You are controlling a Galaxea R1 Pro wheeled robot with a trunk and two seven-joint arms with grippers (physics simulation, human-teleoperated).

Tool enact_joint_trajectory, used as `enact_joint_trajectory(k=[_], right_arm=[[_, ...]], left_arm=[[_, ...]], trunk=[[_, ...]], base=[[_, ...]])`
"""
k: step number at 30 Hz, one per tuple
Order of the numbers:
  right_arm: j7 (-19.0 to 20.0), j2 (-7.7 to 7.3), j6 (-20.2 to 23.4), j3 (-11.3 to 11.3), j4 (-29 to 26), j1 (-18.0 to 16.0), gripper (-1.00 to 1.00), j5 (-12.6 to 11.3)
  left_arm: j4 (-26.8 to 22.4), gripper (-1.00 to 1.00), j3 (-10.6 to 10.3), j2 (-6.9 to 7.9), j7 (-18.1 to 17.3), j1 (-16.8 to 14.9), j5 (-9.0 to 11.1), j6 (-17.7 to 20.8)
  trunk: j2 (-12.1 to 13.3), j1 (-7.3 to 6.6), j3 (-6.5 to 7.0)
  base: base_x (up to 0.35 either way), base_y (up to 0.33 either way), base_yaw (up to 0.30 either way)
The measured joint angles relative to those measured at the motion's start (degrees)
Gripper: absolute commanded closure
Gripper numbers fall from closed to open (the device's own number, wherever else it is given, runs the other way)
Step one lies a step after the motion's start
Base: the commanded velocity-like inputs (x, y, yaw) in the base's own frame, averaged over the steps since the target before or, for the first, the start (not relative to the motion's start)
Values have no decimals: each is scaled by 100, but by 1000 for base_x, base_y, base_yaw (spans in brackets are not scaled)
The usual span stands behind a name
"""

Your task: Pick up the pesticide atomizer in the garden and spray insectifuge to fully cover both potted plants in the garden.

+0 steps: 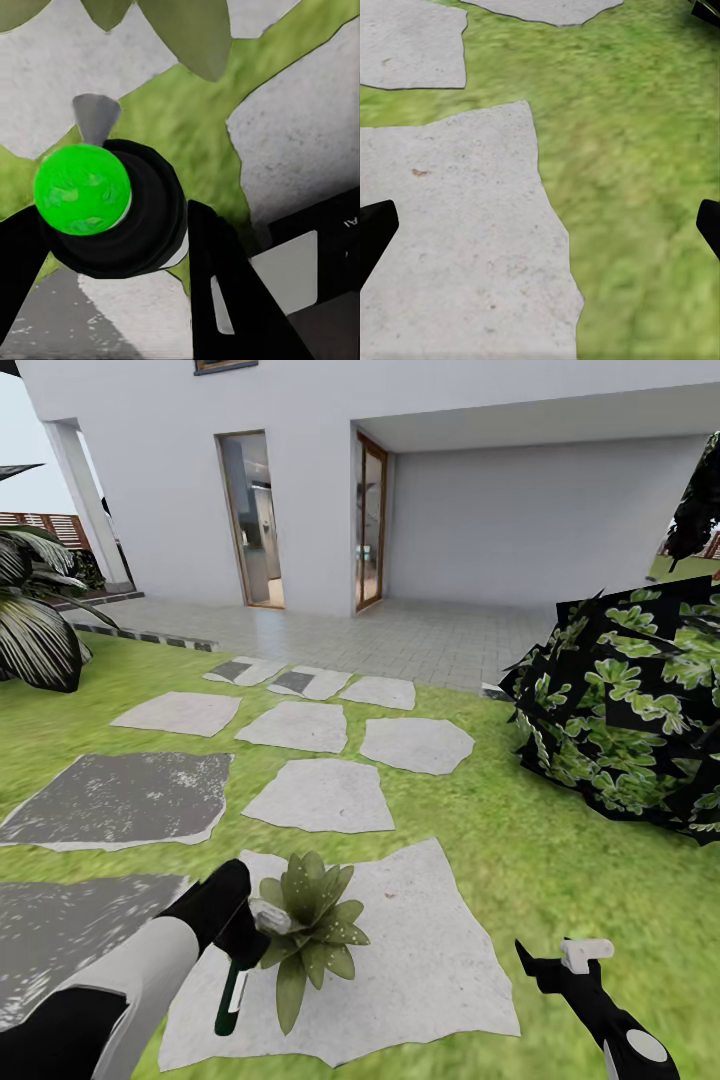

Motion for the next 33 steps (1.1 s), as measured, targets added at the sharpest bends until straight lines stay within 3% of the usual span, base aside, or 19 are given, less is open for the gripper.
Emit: enact_joint_trajectory(k=[4,14,19,21,24,33], right_arm=[[0,0,0,0,0,0,-100,0],[0,0,0,0,1,-1,-100,7],[0,0,0,0,0,-1,-100,7],[0,0,0,0,7,-1,-100,13],[0,0,0,0,6,0,-100,15],[0,0,0,0,4,0,-100,16]], left_arm=[[188,100,5,-2,1,-2,-1,-13],[140,100,9,-62,3,-70,-8,-5],[155,100,-3,-4,0,-60,-15,-10],[181,100,17,124,7,-38,-49,-20],[185,100,27,170,5,-33,-29,-15],[234,100,21,55,-1,-7,-2,-23]], trunk=[[0,0,0],[0,-1,0],[0,0,0],[0,0,0],[0,0,0],[0,3,0]], base=[[0,0,0],[104,99,0],[4,4,0],[0,0,0],[0,0,0],[-100,0,0]])
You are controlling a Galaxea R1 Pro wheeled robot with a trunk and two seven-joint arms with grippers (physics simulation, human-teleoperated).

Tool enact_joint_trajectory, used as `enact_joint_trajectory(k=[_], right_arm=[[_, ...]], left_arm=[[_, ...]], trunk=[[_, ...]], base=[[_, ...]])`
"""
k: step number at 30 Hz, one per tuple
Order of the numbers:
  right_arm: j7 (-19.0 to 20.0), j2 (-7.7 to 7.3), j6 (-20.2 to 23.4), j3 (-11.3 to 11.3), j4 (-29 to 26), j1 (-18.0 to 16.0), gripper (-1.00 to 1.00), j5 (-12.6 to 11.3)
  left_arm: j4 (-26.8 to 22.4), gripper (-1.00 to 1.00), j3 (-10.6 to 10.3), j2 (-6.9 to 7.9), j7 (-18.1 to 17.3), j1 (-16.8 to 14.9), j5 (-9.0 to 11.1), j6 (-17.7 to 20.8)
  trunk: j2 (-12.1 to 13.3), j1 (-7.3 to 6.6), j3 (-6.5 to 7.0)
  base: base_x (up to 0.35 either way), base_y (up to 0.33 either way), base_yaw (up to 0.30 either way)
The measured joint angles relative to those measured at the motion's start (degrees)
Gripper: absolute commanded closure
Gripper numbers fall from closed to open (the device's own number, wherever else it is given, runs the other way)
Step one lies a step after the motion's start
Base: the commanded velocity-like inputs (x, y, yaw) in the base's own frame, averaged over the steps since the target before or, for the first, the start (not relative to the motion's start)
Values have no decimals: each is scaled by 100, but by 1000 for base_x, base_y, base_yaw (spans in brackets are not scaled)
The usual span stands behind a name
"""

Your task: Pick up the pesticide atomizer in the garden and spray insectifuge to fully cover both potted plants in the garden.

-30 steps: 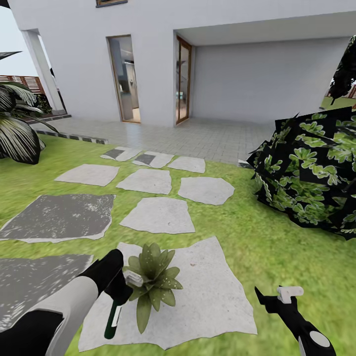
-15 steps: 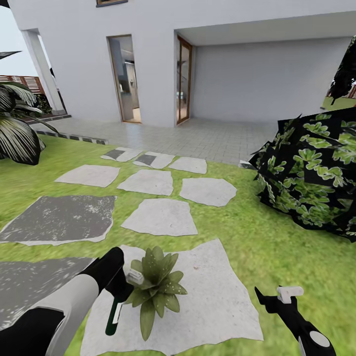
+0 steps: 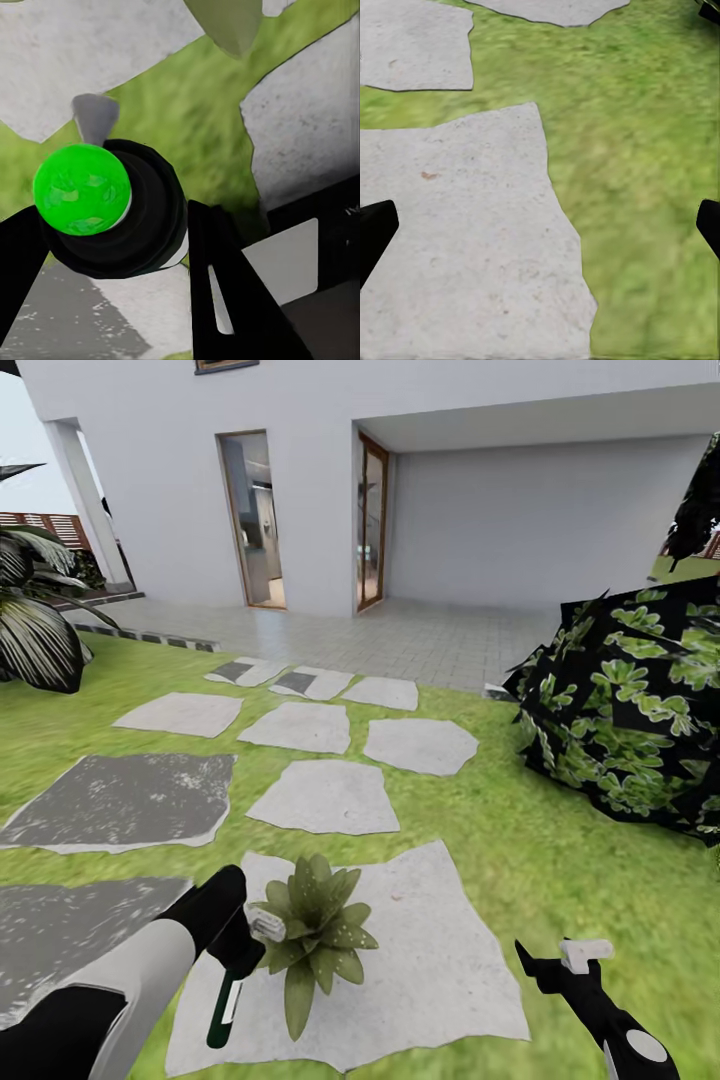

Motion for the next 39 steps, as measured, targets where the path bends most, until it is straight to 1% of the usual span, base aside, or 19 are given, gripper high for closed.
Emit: enact_joint_trajectory(k=[3,9,13,19,21,23,28,30,34,36,39], right_arm=[[0,0,0,0,2,0,-100,0],[1,0,1,-1,3,0,-100,5],[1,0,1,0,4,0,-100,9],[0,0,0,0,4,-1,-100,9],[0,0,0,0,4,0,-100,8],[0,0,0,0,4,0,-100,9],[0,0,0,0,4,0,-100,6],[0,0,0,0,4,0,-100,5],[0,0,0,0,4,0,-100,0],[0,0,0,0,5,0,-100,0],[-3,-1,4,2,6,1,-100,0]], left_arm=[[3,100,-3,-30,1,2,10,0],[30,100,-10,-44,27,18,21,-21],[78,100,-23,-171,39,243,-42,-35],[89,100,-29,-210,32,290,-27,-53],[92,100,-23,-290,30,296,18,-48],[94,100,-34,-357,39,373,-30,-60],[90,100,-46,-318,47,656,-72,-85],[90,100,-52,-319,47,688,-68,-85],[72,100,-49,-369,49,704,-68,-84],[55,100,-49,-366,60,704,-75,-88],[36,100,-45,-335,169,704,-81,-89]], trunk=[[0,-2,0],[0,-2,0],[0,-1,0],[0,-3,0],[0,-3,0],[0,-3,0],[0,-3,0],[0,-3,0],[0,-3,0],[0,-3,0],[0,-3,0]], base=[[-50,0,0],[-65,-33,0],[-168,-97,0],[-16,-8,0],[0,0,0],[0,0,0],[0,0,0],[0,0,0],[0,1,0],[0,101,-82],[0,245,-233]])
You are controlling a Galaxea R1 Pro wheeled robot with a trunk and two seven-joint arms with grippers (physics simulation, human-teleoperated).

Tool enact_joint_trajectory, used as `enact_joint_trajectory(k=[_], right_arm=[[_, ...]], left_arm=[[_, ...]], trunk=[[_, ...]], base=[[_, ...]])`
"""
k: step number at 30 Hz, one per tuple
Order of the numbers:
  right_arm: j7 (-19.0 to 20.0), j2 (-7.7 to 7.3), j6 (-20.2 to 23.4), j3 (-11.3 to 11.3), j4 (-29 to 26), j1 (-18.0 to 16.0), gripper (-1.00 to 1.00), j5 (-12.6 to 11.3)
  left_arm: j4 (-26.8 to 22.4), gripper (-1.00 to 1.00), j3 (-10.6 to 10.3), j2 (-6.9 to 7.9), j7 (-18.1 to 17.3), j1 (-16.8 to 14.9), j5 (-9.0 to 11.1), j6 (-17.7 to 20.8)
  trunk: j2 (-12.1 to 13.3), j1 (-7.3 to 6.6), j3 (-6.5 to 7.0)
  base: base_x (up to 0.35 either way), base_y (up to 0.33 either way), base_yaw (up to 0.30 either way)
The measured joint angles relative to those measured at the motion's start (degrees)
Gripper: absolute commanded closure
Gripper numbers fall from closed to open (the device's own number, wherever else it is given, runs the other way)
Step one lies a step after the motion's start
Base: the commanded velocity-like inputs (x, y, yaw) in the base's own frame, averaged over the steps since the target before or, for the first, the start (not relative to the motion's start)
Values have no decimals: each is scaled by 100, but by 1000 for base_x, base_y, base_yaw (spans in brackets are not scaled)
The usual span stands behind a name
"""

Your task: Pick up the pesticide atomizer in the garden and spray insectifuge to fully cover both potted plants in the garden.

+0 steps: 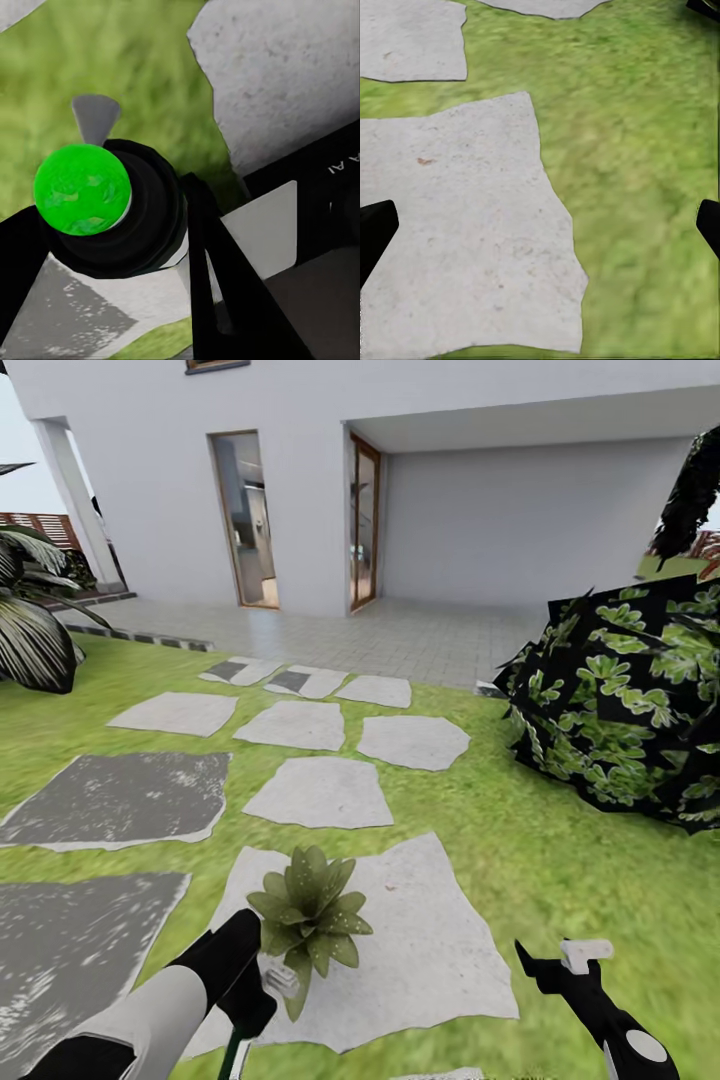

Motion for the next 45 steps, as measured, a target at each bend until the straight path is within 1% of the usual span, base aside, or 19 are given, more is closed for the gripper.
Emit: enact_joint_trajectory(k=[4,11,16,22,26,29,36,42,45], right_arm=[[0,0,1,0,0,-1,-100,0],[2,0,3,-1,-3,0,-100,0],[1,1,-5,0,0,-1,-100,0],[3,1,-4,-1,-1,-2,-100,-8],[3,1,-4,-2,-2,-1,-100,-9],[3,1,-4,-2,-2,-1,-100,-9],[1,1,1,-4,0,-1,-100,-22],[-6,0,2,-8,6,0,-100,-26],[-9,0,-4,-13,90,0,-100,-26]], left_arm=[[-13,100,9,-12,98,-1,19,4],[-16,100,2,-17,107,1,11,0],[-40,100,29,-11,107,1,17,4],[-99,100,56,-55,110,1,39,7],[-530,100,55,-66,146,1,62,16],[-661,100,48,-92,150,1,77,25],[-700,100,43,-90,158,1,25,22],[-700,100,41,-96,156,0,23,15],[-709,100,39,-71,152,0,45,18]], trunk=[[0,2,0],[0,3,0],[0,2,0],[0,-2,0],[0,0,0],[0,0,0],[0,0,0],[0,1,0],[0,1,0]], base=[[-104,280,-289],[-271,166,-294],[-250,117,-61],[67,56,-3],[60,3,0],[6,0,0],[-17,62,-9],[-121,277,-267],[-135,287,-298]])
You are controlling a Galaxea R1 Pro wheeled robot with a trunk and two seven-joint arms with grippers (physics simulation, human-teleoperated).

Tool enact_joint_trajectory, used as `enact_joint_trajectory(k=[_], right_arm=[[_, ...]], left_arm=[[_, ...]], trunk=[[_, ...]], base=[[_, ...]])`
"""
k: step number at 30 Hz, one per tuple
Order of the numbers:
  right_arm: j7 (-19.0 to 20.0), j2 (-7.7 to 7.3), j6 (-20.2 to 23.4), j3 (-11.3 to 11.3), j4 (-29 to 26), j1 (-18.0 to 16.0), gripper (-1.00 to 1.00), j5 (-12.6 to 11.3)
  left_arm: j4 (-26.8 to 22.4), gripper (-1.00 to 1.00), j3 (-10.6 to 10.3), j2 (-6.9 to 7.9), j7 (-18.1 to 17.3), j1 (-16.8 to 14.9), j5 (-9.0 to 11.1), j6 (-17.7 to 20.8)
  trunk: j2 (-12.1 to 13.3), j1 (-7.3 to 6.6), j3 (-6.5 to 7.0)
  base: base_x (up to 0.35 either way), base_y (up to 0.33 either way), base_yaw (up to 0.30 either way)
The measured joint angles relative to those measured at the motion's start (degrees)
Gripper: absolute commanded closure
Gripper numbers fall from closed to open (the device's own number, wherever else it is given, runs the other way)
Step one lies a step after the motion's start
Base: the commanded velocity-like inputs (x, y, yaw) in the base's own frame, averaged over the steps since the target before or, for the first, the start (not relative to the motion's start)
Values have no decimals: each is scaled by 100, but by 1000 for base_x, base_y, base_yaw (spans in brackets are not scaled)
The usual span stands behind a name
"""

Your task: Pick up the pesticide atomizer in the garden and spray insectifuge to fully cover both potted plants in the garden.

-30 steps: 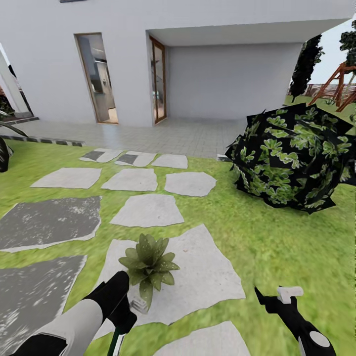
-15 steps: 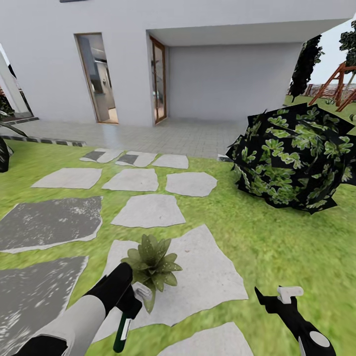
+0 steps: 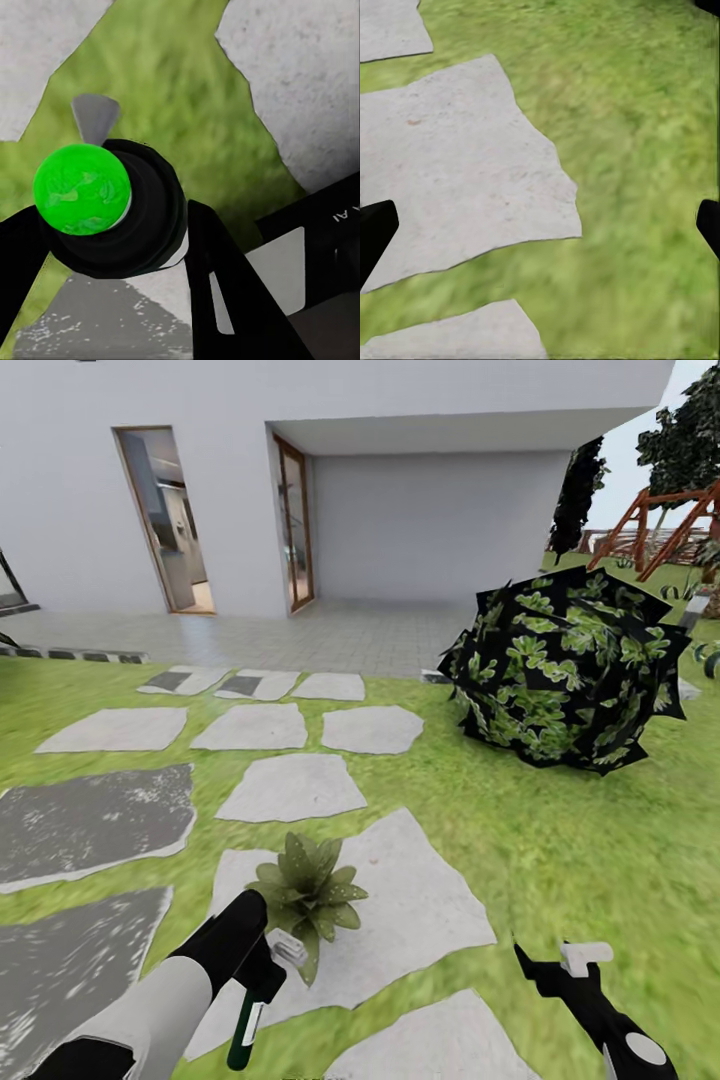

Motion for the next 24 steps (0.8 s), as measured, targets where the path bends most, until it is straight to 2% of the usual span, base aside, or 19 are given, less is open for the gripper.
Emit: enact_joint_trajectory(k=[4,13,18,24], right_arm=[[0,0,0,3,30,-1,-100,0],[0,8,5,14,35,-5,-100,6],[0,8,6,7,35,-4,-100,1],[-1,5,-2,6,32,-3,-100,-7]], left_arm=[[-57,100,3,67,3,0,-4,-5],[-75,100,10,185,8,2,6,-46],[-91,100,27,225,8,2,19,-53],[-446,100,196,225,7,-3,15,-50]], trunk=[[0,0,0],[0,-1,0],[0,-1,0],[0,-3,0]], base=[[-136,291,-228],[-116,293,-15],[-6,307,0],[126,325,0]])
